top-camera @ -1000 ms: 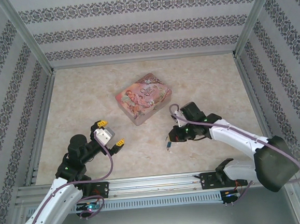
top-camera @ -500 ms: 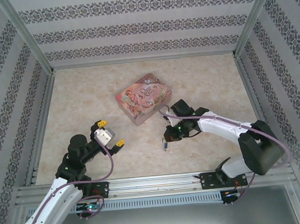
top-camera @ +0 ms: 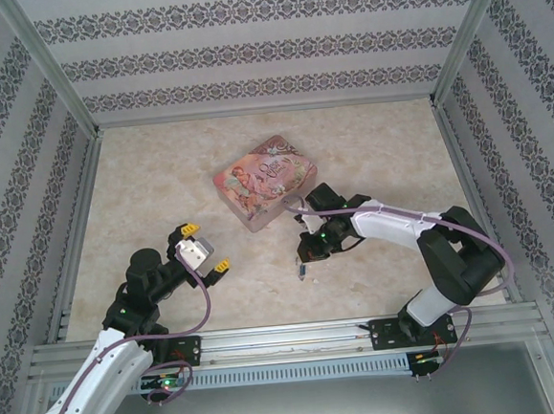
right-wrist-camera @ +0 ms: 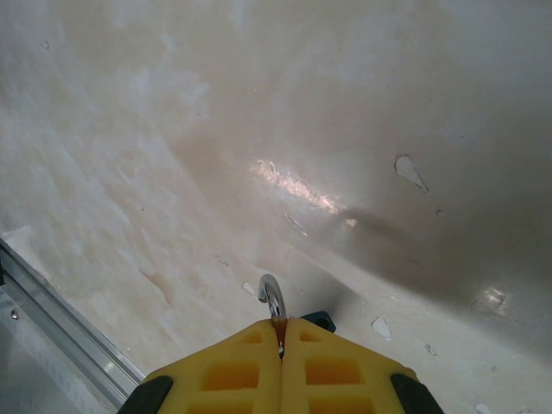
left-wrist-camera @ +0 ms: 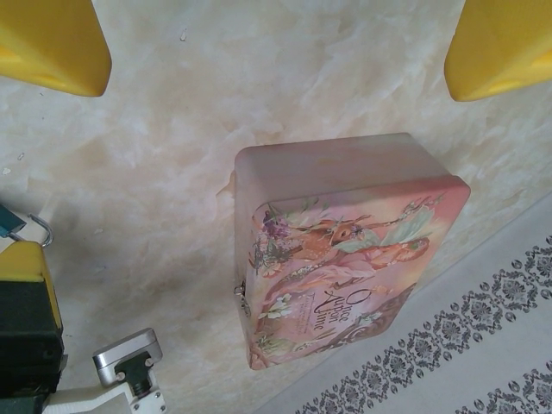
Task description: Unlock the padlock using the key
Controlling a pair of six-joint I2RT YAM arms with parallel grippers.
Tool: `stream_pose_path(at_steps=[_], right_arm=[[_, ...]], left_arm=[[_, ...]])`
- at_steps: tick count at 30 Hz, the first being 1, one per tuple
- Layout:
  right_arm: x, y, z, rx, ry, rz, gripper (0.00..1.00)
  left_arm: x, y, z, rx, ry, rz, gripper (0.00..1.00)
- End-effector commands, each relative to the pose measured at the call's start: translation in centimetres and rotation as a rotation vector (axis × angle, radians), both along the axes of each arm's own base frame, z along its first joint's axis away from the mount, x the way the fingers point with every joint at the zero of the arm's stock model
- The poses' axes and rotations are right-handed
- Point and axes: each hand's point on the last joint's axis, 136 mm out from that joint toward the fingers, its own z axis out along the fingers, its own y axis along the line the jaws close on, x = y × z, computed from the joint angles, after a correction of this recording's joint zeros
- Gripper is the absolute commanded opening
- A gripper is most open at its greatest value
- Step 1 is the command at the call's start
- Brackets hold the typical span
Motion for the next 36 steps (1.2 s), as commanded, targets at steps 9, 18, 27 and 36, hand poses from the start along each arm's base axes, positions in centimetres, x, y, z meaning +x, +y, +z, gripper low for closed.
stream_pose_path(at_steps=[9, 18, 27, 36], right_arm=[[0.4, 0.8, -0.5, -0.012, -0.009, 0.041, 0.0], [0.5, 0.7, -1.2, -0.03, 0.006, 0.041, 0.0], [0.6, 0.7, -1.2, -0.034, 0.002, 0.044, 0.01], [0.8, 0.8, -1.0, -0.037, -0.005, 0.049, 0.1]], left_arm=[[-0.1, 0.1, -0.9, 0.024, 0.017, -0.009, 0.99], [-0.1, 0.1, -0.9, 0.018, 0.023, -0.003, 0.99], [0.0, 0.1, -1.0, 0.018, 0.026, -0.005, 0.99], [0.0, 0.1, -1.1, 0.014, 0.028, -0.003, 0.99]])
